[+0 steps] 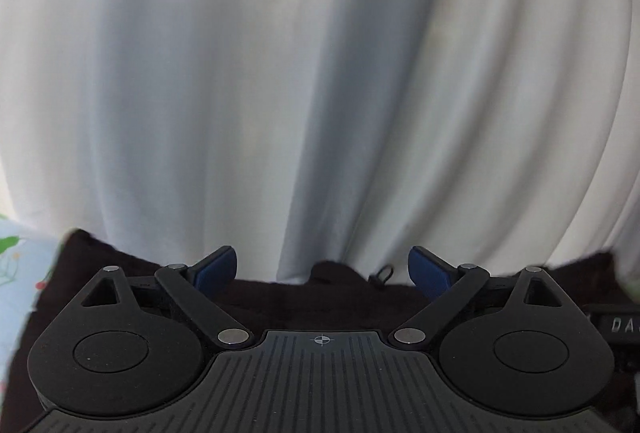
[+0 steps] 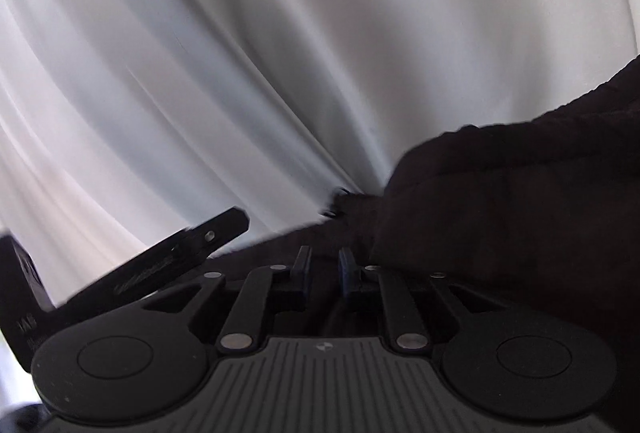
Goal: Fold large clothes
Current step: 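Lay the folded coat side down and open both grippers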
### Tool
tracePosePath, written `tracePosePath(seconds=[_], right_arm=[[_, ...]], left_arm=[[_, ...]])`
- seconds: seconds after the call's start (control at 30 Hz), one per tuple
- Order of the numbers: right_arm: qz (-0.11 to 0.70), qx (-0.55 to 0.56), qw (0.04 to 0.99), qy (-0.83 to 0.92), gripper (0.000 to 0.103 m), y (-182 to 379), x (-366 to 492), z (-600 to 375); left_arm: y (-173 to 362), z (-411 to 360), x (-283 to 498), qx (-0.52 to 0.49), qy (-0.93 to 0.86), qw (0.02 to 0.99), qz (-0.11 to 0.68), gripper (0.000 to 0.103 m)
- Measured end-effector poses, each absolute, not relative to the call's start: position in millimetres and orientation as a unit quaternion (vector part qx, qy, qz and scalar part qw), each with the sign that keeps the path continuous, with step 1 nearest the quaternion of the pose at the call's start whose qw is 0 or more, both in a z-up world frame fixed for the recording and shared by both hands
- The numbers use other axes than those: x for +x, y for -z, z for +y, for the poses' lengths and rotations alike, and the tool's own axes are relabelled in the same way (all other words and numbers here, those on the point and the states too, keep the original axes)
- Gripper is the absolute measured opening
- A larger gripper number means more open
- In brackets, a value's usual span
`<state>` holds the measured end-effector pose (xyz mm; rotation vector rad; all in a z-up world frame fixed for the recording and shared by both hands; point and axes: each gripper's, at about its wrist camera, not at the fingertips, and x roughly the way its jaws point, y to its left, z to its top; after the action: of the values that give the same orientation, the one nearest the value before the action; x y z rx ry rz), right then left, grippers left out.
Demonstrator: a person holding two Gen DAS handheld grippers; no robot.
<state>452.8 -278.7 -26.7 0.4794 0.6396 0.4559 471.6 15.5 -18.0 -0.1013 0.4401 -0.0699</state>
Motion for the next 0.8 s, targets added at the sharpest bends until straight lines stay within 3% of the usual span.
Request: tracePosePath(seconds=[0.03,0.13,0.23,0.37,0.43,0.5,0.57,0.6,0.8], right_arm=[[0.314,0.214,0.902,-0.207,0.000,40,459,-283],[0.306,0.254,0.888,-0.231,0.000,72,471,-328],[0.294,0.224,0.906,-0.205,0.000,67,476,-362],[0.294,0.236,0.918,-0.123,0.000,61,485,-416],[0.285,0.236,0.926,-0.080,0.000,57,486,-445],[0.281,0.234,0.930,-0.048,0.000,53,484,-467],[0.270,0.212,0.939,-0.030,0.000,49,480,-474],[0.272,0.212,0.938,-0.027,0.000,50,478,-473],[0.273,0.240,0.931,-0.032,0.000,68,487,-469]], left_arm=[[31,8,481,-0.032,0.018,0.973,0.227,0.096],[66,7,502,0.010,-0.033,0.969,0.246,0.095],[87,34,516,-0.045,-0.035,0.959,0.278,0.095],[87,52,521,-0.065,-0.024,0.956,0.286,0.092],[84,59,520,-0.058,-0.020,0.956,0.288,0.083],[76,69,516,-0.050,-0.015,0.956,0.288,0.082],[68,78,512,-0.028,-0.033,0.960,0.275,0.085],[63,79,512,-0.019,-0.037,0.963,0.267,0.093],[88,94,526,-0.036,-0.043,0.956,0.288,0.095]])
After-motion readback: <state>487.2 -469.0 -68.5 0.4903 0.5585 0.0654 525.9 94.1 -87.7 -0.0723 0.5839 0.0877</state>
